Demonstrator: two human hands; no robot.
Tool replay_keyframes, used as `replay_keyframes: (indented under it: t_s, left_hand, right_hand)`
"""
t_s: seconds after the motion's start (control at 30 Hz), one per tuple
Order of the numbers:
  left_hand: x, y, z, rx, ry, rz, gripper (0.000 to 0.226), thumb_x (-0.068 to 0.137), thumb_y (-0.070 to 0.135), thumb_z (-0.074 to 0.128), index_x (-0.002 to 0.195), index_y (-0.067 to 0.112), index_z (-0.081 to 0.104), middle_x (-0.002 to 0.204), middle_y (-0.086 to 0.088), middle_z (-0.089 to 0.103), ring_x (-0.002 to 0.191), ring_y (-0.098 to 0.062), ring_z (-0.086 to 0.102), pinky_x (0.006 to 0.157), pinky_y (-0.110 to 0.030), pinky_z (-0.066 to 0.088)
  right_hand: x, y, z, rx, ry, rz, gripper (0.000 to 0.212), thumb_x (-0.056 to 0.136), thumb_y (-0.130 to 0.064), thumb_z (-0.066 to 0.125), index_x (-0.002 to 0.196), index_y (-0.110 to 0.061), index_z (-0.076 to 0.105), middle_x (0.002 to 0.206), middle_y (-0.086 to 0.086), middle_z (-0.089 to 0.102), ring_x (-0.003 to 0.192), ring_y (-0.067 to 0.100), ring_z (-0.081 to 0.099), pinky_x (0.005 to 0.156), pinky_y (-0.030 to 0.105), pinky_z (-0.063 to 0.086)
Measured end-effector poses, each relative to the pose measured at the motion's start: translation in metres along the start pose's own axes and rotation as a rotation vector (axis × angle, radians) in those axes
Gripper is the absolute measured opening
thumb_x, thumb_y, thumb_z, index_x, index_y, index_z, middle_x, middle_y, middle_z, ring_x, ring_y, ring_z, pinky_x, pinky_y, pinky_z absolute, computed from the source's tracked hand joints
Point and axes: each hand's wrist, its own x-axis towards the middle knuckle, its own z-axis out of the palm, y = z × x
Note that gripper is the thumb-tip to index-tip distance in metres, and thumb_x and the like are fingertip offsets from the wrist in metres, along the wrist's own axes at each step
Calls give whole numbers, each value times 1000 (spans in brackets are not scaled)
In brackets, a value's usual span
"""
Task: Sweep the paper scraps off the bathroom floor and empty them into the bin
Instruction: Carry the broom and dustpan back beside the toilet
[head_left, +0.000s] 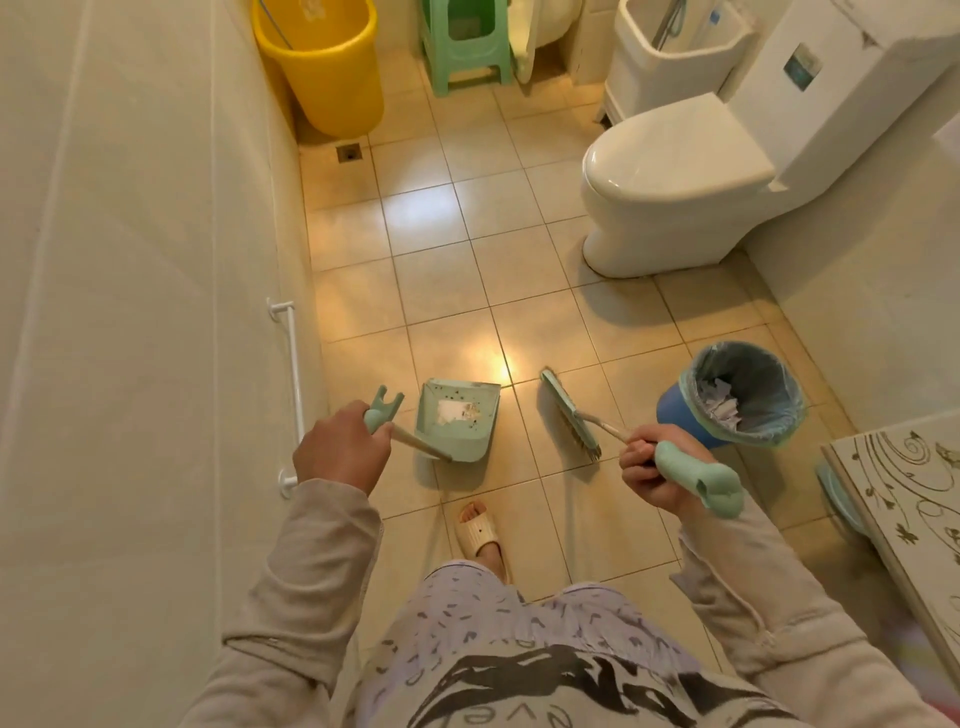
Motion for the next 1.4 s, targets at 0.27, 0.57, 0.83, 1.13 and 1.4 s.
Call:
replay_keyframes:
  t_s: [0.27, 0.57, 0.83, 1.13, 1.4]
  left_hand:
    - [78, 10, -31, -20, 18, 11, 25, 88, 35, 56, 101, 16, 65, 92, -13, 69, 86, -34, 61, 64, -31, 40]
    - [160, 20, -50, -102, 68, -79, 25, 87, 36, 58, 101, 16, 65, 91, -13, 70, 85, -35, 61, 65, -31, 42]
    - [257, 44, -70, -158, 86, -243, 26, 86, 35, 61, 103, 16, 66, 94, -15, 70, 91, -37, 61, 68, -33, 45]
    - [363, 72, -102, -185, 124, -374, 31, 86, 34, 61, 111, 16, 65, 98, -18, 69, 93, -39, 60, 71, -35, 47]
    - [495, 97, -127, -147, 128, -295, 30, 86, 33, 62, 110, 15, 65, 99, -17, 69, 94, -38, 61, 69, -34, 44]
  right_hand:
    - [12, -24, 29, -18, 51, 21, 31, 92, -2, 27, 65, -17, 31, 26, -3, 35, 17, 6, 34, 23, 5, 22]
    - [75, -93, 117, -134, 13, 32, 27, 92, -2, 27, 69, -15, 33, 26, -3, 36, 17, 5, 35, 24, 4, 23]
    - [136, -203, 218, -276, -106, 52, 25, 91, 0, 32, 70, -13, 35, 28, -4, 37, 19, 4, 35, 25, 7, 24]
    - [183, -303, 323, -324, -192, 73, 21, 92, 1, 30, 77, -13, 35, 32, -3, 39, 21, 4, 37, 25, 6, 23]
    - [239, -361, 386, -269, -156, 77, 22, 92, 1, 32, 75, -14, 35, 32, -3, 41, 21, 4, 39, 26, 6, 25]
